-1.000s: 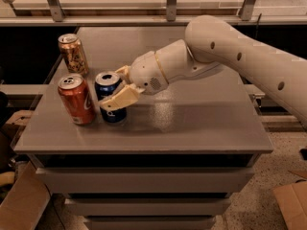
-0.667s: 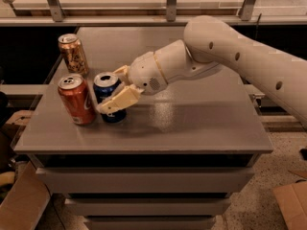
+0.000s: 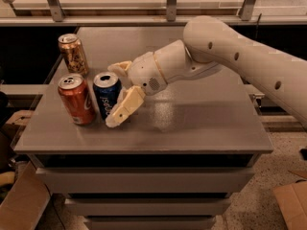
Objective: Move pepsi can near coke can
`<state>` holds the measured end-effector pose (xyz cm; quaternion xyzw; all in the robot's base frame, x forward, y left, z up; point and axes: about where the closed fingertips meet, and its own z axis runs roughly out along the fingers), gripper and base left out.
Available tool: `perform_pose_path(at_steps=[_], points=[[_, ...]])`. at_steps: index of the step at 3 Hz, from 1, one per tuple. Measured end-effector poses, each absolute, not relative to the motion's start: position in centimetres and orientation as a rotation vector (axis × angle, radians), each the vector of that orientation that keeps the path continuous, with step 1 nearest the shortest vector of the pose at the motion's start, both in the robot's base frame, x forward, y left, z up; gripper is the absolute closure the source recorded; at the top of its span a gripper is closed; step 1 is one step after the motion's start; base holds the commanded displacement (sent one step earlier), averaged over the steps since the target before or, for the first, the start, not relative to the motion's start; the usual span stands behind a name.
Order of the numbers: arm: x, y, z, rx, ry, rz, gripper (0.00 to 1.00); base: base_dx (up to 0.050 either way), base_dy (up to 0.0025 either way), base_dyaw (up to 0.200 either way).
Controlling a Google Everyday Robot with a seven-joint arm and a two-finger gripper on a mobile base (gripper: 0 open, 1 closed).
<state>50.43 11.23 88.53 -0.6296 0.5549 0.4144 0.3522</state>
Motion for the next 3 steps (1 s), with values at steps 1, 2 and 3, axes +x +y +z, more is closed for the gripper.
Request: perform_pose_path(at_steps=[1,2,3], points=[[51.0,10.2,88.8,-1.634,1.438,1.060,0.00,0.000,0.00000,0.000],[52.5,7.4,89.0,-1.628,1.420,1.101,0.00,0.000,0.00000,0.000],[52.5,7.4,89.0,-1.628,1.420,1.101,0.00,0.000,0.00000,0.000]])
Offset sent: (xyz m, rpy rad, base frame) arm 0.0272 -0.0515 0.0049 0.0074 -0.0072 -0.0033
